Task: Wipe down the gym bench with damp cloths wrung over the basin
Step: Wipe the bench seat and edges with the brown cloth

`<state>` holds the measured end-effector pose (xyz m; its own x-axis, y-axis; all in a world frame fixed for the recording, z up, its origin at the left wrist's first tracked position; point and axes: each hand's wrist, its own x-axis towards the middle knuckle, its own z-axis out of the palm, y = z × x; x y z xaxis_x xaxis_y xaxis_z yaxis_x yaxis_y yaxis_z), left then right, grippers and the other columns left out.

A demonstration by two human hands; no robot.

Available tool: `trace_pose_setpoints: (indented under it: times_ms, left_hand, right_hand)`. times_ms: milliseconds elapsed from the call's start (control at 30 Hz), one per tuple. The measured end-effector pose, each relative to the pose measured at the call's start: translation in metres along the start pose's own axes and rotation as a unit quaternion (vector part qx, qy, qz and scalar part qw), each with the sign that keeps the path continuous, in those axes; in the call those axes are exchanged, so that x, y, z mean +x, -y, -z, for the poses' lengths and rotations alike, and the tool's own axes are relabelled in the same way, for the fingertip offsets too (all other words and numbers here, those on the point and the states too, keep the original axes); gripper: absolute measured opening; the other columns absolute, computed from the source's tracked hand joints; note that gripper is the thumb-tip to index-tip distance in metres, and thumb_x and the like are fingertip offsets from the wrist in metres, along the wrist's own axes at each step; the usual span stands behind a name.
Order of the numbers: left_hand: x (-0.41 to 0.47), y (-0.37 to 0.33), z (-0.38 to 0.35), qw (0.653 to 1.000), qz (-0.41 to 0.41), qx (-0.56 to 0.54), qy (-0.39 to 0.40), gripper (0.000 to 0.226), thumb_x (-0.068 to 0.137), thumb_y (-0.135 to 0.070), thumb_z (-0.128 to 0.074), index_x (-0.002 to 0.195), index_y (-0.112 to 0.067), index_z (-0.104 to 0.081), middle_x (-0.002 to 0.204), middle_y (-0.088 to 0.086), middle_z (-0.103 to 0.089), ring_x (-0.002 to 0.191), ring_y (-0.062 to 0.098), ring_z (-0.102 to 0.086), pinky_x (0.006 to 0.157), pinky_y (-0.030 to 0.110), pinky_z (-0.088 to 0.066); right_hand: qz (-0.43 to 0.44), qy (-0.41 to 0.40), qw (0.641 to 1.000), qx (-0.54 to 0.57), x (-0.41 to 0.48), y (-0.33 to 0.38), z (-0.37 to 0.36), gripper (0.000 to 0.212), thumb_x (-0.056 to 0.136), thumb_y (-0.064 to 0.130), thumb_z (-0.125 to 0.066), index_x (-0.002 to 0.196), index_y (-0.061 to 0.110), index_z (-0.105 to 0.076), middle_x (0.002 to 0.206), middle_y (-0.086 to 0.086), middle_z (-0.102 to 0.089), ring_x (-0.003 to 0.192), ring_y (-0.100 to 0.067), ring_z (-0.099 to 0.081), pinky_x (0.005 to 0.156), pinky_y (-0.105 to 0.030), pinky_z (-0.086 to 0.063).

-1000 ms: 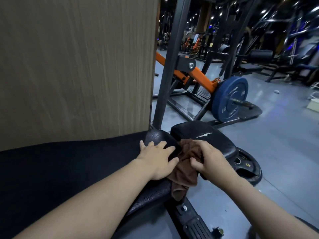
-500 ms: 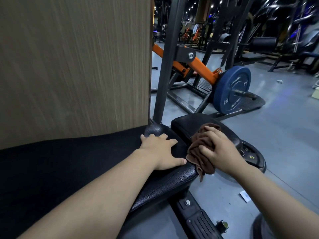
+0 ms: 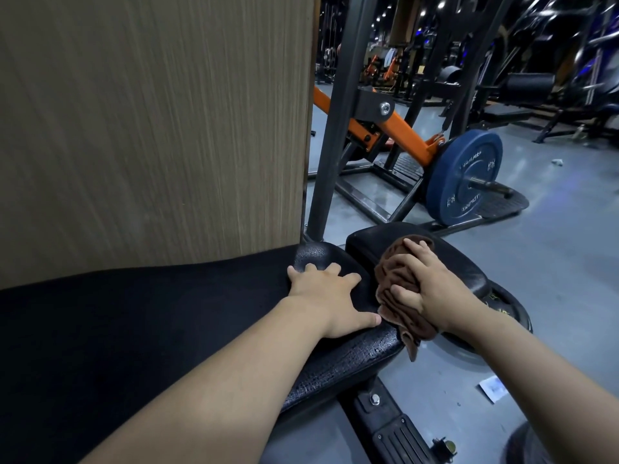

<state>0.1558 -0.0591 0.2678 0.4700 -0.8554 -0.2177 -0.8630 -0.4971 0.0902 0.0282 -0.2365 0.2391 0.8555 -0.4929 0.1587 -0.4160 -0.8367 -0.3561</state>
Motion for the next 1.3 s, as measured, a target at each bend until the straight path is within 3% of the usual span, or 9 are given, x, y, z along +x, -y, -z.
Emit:
trace_pose_setpoints:
  times_ms: [133,400,700,800,933,1033,1133,1200,1300]
  left_hand:
    - [0.000,0.000,0.001,1.000,-0.002,-0.005,-0.001,0.086,0.078,-0.085,-0.041,0.151,-0.041,-0.028,0.160,0.001,-0.025,0.143,0.039,-0.022,0.113,0.066,-0.016]
    - [0.002,0.000,-0.004,1.000,-0.001,-0.004,-0.014,0.085,0.078,-0.086,-0.040,0.150,-0.042,-0.027,0.161,-0.001,-0.023,0.144,0.039,-0.021,0.114,0.066,-0.014]
    - [0.004,0.000,-0.002,1.000,0.004,0.001,0.001,0.087,0.078,-0.086,-0.039,0.152,-0.044,-0.020,0.163,-0.001,-0.019,0.146,0.039,-0.017,0.114,0.067,-0.010]
    - [0.005,0.000,-0.003,1.000,0.001,-0.002,-0.006,0.087,0.078,-0.086,-0.039,0.152,-0.045,-0.020,0.162,-0.002,-0.019,0.146,0.039,-0.017,0.115,0.066,-0.009]
    - [0.006,0.003,-0.009,1.000,0.003,-0.018,-0.013,0.088,0.076,-0.088,-0.039,0.152,-0.046,-0.018,0.164,-0.005,-0.015,0.148,0.038,-0.013,0.117,0.064,-0.007]
    - [0.007,0.004,-0.011,1.000,0.001,-0.026,-0.017,0.089,0.075,-0.089,-0.038,0.152,-0.047,-0.018,0.164,-0.006,-0.013,0.149,0.037,-0.012,0.118,0.062,-0.006]
    - [0.008,0.005,-0.013,0.999,-0.001,-0.031,-0.023,0.090,0.074,-0.090,-0.037,0.151,-0.049,-0.017,0.164,-0.008,-0.013,0.149,0.036,-0.011,0.119,0.061,-0.007]
    - [0.008,0.006,-0.014,0.999,-0.001,-0.030,-0.023,0.090,0.074,-0.090,-0.037,0.152,-0.049,-0.016,0.164,-0.009,-0.012,0.149,0.035,-0.011,0.119,0.060,-0.006]
    - [0.007,0.006,-0.013,1.000,-0.002,-0.025,-0.018,0.090,0.075,-0.089,-0.036,0.152,-0.048,-0.015,0.165,-0.009,-0.011,0.150,0.035,-0.010,0.120,0.059,-0.005]
  right_hand:
    - [0.017,0.004,1.000,-0.012,0.005,-0.004,0.001,0.056,0.087,0.037,-0.069,0.140,0.028,-0.050,0.163,-0.001,-0.019,0.152,-0.025,-0.007,0.116,-0.038,-0.022]
    - [0.059,0.044,0.997,-0.036,0.060,0.000,0.000,0.055,0.089,0.039,-0.066,0.141,0.031,-0.049,0.163,0.002,-0.021,0.149,-0.021,-0.019,0.115,-0.033,-0.024]
    - [0.044,0.090,0.994,-0.044,0.122,0.020,-0.008,0.049,0.087,0.032,-0.064,0.132,0.018,-0.055,0.138,-0.005,-0.050,0.125,-0.027,-0.047,0.100,-0.032,-0.039]
    - [0.027,0.086,0.996,-0.001,0.116,0.010,0.000,0.054,0.085,0.026,-0.067,0.136,0.022,-0.053,0.134,-0.004,-0.055,0.123,-0.024,-0.052,0.098,-0.027,-0.038]
    - [-0.049,0.089,0.994,0.041,0.110,-0.018,0.026,0.068,0.078,0.031,-0.071,0.142,0.036,-0.049,0.147,-0.001,-0.048,0.135,-0.018,-0.046,0.107,-0.022,-0.033]
    - [-0.100,0.106,0.989,0.037,0.100,-0.045,0.054,0.060,0.064,0.039,-0.068,0.124,0.044,-0.061,0.133,0.013,-0.058,0.114,-0.014,-0.060,0.097,-0.022,-0.042]
    - [-0.094,0.094,0.989,0.063,0.083,-0.062,0.062,0.042,0.079,0.012,-0.065,0.117,0.031,-0.066,0.120,0.021,-0.062,0.099,-0.006,-0.061,0.081,-0.009,-0.043]
    - [-0.076,0.069,0.991,0.089,0.074,-0.073,0.057,0.044,0.083,-0.001,-0.057,0.120,0.021,-0.067,0.127,0.019,-0.060,0.110,-0.005,-0.058,0.092,-0.011,-0.043]
    - [-0.079,0.061,0.982,0.162,0.058,-0.083,0.050,0.038,0.083,-0.011,-0.047,0.109,0.006,-0.068,0.130,0.017,-0.058,0.122,-0.004,-0.052,0.112,-0.021,-0.034]
